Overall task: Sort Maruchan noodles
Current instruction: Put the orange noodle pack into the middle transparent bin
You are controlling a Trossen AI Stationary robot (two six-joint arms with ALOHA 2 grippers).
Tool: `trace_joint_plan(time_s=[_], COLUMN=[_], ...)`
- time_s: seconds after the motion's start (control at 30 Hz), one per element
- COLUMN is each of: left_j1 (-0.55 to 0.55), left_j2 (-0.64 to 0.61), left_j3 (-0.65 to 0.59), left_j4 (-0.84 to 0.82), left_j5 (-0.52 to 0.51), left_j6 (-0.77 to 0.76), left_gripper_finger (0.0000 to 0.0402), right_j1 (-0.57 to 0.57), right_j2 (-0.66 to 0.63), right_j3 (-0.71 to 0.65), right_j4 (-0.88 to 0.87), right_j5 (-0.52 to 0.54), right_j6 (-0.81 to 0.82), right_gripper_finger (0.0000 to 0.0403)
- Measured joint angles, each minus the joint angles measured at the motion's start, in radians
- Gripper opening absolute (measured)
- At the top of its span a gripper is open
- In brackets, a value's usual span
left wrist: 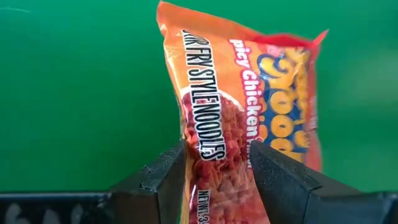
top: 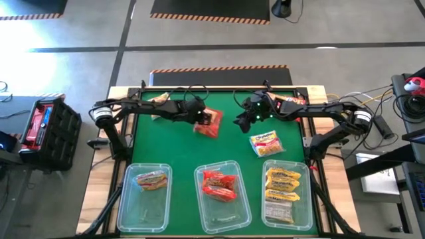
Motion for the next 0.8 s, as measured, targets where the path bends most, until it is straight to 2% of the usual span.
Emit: trace_joint_plan(time_s=[0.17, 0.4, 0.47, 0.53, 0.6, 0.7, 0.8], left_j1=[0.000, 0.003, 0.003, 0.002, -0.001, -0.002, -0.003], left_j2=[0.000, -0.002, -0.002, -0.003, -0.003, -0.003, -0.004], left_j3=[0.003, 0.016, 0.016, 0.019, 0.025, 0.026, 0.026], left_j4=[0.101, 0.101, 0.099, 0.089, 0.044, 0.016, 0.017], left_j5=[0.082, 0.089, 0.110, 0.134, 0.134, 0.141, 0.228], left_j6=[0.020, 0.107, 0.195, 0.355, 0.511, 0.661, 0.804], left_gripper_finger=[0.0163, 0.0163, 0.0162, 0.0159, 0.0156, 0.0152, 0.0148], right_j1=[0.000, 0.000, 0.000, 0.001, 0.009, 0.017, 0.018], right_j2=[0.000, 0.006, 0.016, 0.029, 0.043, 0.059, 0.071], right_j3=[0.000, 0.001, -0.001, -0.001, -0.001, -0.003, -0.003], right_j4=[-0.002, -0.083, -0.087, -0.085, -0.083, -0.091, -0.093], right_j5=[0.062, 0.069, 0.071, 0.072, 0.072, 0.068, 0.069], right_j6=[0.065, 0.214, 0.277, 0.316, 0.312, 0.263, 0.231], right_gripper_finger=[0.0187, 0.0187, 0.0187, 0.0187, 0.0187, 0.0187, 0.0187])
